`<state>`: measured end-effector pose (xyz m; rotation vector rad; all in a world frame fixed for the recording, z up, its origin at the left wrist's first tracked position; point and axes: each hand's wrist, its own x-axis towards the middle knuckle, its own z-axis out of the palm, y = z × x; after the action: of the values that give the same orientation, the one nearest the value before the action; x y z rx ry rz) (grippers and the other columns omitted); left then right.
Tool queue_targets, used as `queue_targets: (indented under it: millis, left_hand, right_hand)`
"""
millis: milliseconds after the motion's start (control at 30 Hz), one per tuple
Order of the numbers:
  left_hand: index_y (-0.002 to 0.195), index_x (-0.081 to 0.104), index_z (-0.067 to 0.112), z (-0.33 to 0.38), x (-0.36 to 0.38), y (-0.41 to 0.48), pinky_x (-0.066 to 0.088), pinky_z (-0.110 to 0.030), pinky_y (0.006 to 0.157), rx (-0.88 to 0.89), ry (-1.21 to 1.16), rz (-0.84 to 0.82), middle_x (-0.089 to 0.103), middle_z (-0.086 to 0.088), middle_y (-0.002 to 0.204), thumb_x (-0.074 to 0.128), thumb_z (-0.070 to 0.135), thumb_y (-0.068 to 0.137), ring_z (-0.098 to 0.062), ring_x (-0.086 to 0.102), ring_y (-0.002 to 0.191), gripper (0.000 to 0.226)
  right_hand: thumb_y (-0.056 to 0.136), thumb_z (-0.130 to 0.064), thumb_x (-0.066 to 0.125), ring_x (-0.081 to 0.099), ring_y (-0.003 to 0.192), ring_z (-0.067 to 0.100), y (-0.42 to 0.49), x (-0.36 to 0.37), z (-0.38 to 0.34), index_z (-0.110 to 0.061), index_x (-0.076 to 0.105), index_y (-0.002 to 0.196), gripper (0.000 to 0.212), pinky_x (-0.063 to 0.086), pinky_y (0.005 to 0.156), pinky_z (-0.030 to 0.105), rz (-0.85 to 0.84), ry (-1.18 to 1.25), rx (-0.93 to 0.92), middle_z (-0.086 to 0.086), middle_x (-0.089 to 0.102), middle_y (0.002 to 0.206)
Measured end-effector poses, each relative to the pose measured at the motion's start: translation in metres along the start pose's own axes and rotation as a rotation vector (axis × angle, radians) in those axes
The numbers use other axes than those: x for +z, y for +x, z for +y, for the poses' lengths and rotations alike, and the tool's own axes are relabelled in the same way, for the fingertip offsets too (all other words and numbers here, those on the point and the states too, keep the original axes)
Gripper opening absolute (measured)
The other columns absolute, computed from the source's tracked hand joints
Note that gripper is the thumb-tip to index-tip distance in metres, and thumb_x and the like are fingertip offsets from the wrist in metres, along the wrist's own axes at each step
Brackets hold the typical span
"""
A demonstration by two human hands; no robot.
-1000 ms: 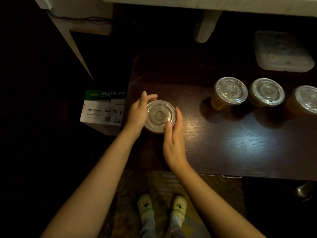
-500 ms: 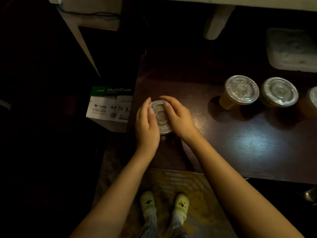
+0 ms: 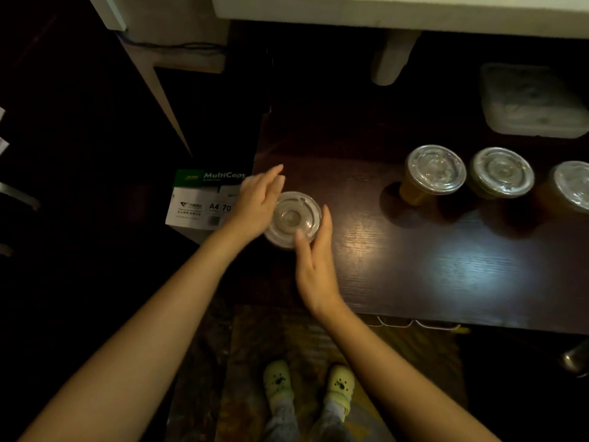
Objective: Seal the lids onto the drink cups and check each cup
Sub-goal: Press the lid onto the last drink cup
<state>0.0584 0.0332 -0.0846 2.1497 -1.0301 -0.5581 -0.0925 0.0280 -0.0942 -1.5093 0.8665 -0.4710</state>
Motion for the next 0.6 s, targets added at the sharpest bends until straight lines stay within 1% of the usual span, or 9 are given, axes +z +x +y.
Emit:
queue_targets:
  millis: [33,67,100,167,200,267,367,500,600]
  left_hand:
    - [0.138,0.041,0.016,0.003,-0.007,0.004,0.028,-0.039,0.109,0.045,0.161,0.004,0.049,-0.008,0.137,0.032,0.036,0.098,-0.023,0.036,0.13,0.045]
    - [0.136,0.043,0.015,0.008,-0.013,0.006,0.028,-0.038,0.106,0.092,0.302,0.031,0.05,-0.007,0.136,0.032,0.037,0.098,-0.023,0.036,0.129,0.046]
    - [0.136,0.044,0.015,0.015,-0.015,0.005,0.027,-0.038,0.105,0.118,0.381,0.062,0.05,-0.005,0.136,0.032,0.039,0.097,-0.023,0.036,0.129,0.047]
    - [0.138,0.04,0.016,0.03,-0.007,-0.002,0.024,-0.038,0.105,0.12,0.426,0.065,0.048,-0.003,0.139,0.032,0.042,0.097,-0.023,0.035,0.131,0.05]
    - [0.14,0.037,0.016,0.035,0.002,-0.007,0.023,-0.038,0.106,0.109,0.451,0.034,0.046,-0.003,0.141,0.031,0.044,0.096,-0.022,0.034,0.132,0.052]
    - [0.14,0.036,0.016,0.038,0.02,-0.017,0.021,-0.039,0.107,0.088,0.544,0.0,0.043,-0.001,0.144,0.03,0.047,0.095,-0.019,0.032,0.134,0.055]
    - [0.137,0.04,0.015,0.036,0.027,-0.019,0.024,-0.037,0.105,0.062,0.574,0.06,0.044,-0.001,0.143,0.033,0.046,0.094,-0.018,0.034,0.134,0.053]
    - [0.137,0.041,0.014,0.038,0.027,-0.02,0.025,-0.035,0.106,0.054,0.602,0.048,0.044,-0.002,0.142,0.033,0.045,0.095,-0.018,0.033,0.134,0.053]
    - [0.141,0.033,0.015,0.038,0.028,-0.021,0.017,-0.037,0.112,0.082,0.633,0.05,0.04,-0.002,0.146,0.029,0.047,0.095,-0.017,0.03,0.136,0.057]
  right_hand:
    - [0.096,-0.03,0.046,0.015,0.137,-0.004,-0.01,0.001,0.005,-0.02,0.001,0.15,0.071,0.014,0.101,-0.003,-0.026,0.006,-0.008,-0.005,0.016,0.156]
    - [0.093,-0.024,0.052,0.014,0.136,-0.006,-0.017,0.001,0.011,-0.022,0.002,0.149,0.075,0.013,0.103,-0.003,-0.035,0.005,-0.028,-0.007,0.016,0.155]
    - [0.087,-0.02,0.055,0.016,0.137,-0.005,-0.021,-0.002,0.016,-0.024,0.006,0.149,0.079,0.015,0.108,0.003,-0.042,0.005,-0.055,-0.007,0.018,0.155]
    - [0.079,-0.012,0.059,0.024,0.139,0.002,-0.014,-0.009,0.024,-0.025,0.015,0.147,0.082,0.022,0.115,0.019,-0.082,-0.022,-0.092,-0.006,0.024,0.152]
    - [0.079,-0.008,0.061,0.027,0.139,0.004,-0.006,-0.013,0.026,-0.023,0.02,0.146,0.08,0.024,0.115,0.021,-0.124,-0.041,-0.112,-0.004,0.028,0.151]
    - [0.081,-0.002,0.064,0.034,0.135,0.004,0.013,-0.02,0.026,-0.014,0.026,0.145,0.075,0.028,0.112,0.018,-0.229,-0.056,-0.131,-0.002,0.036,0.147]
    - [0.081,-0.005,0.068,0.041,0.129,0.004,0.04,-0.033,0.023,-0.013,0.029,0.143,0.074,0.032,0.105,0.009,-0.374,-0.071,-0.095,-0.005,0.043,0.139]
    - [0.077,-0.007,0.073,0.046,0.126,0.011,0.06,-0.041,0.024,-0.012,0.032,0.142,0.077,0.036,0.107,0.022,-0.498,-0.128,-0.078,-0.003,0.049,0.134]
    - [0.074,-0.009,0.076,0.049,0.126,0.015,0.066,-0.039,0.029,-0.01,0.035,0.14,0.078,0.037,0.11,0.034,-0.471,-0.153,-0.112,0.0,0.051,0.134]
